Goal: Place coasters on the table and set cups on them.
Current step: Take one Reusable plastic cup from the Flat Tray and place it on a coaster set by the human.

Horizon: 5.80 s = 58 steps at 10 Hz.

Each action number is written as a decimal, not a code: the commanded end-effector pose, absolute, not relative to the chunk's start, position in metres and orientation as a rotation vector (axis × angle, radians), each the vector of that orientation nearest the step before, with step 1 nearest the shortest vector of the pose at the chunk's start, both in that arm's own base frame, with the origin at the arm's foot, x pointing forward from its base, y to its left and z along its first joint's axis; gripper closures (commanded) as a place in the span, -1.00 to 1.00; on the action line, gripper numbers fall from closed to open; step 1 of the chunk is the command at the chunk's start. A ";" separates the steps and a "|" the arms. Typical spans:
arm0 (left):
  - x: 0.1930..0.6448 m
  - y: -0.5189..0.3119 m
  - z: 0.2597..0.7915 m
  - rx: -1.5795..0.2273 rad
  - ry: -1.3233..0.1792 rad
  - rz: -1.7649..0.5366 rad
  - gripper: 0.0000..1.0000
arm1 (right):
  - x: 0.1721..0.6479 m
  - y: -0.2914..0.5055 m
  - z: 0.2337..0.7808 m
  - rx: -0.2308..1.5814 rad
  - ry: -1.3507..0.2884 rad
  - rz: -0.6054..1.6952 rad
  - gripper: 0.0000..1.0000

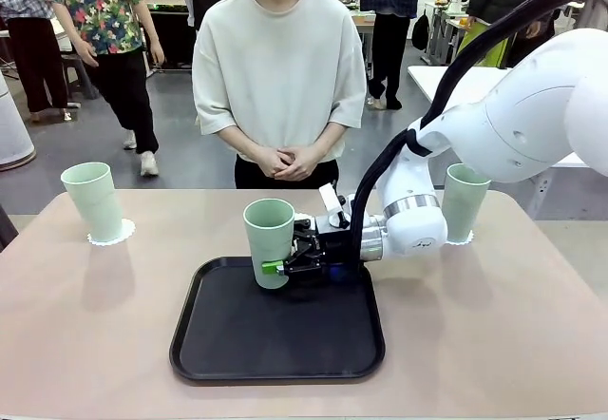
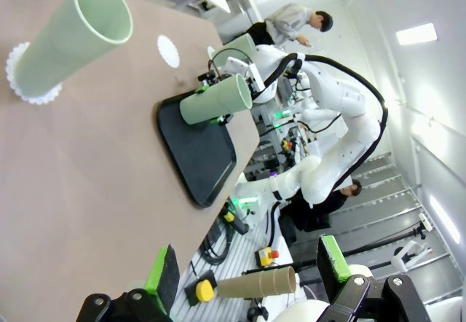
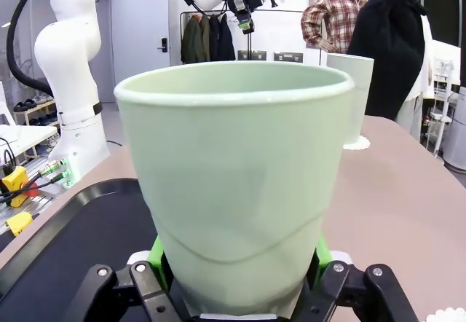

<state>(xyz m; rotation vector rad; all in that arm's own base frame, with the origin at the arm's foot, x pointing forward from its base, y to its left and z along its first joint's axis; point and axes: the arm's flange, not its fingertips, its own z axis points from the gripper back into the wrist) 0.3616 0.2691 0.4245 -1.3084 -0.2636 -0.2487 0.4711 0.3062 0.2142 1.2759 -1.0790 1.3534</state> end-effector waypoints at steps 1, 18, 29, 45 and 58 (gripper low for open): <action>0.363 0.268 0.427 -1.309 -0.274 -0.223 -1.00 | 0.473 0.307 0.220 1.249 -1.121 1.282 1.00; 0.363 0.268 0.427 -1.309 -0.274 -0.223 -1.00 | 0.536 0.275 0.360 1.193 -1.104 1.311 -0.66; 0.363 0.268 0.427 -1.309 -0.274 -0.223 -1.00 | 0.584 0.288 0.325 1.337 -1.080 1.404 -0.66; 0.363 0.268 0.427 -1.309 -0.274 -0.223 -1.00 | 0.651 0.258 0.297 1.423 -1.101 1.495 -0.66; 0.363 0.268 0.427 -1.309 -0.274 -0.223 -1.00 | 0.682 0.287 0.281 1.462 -0.871 1.579 -0.66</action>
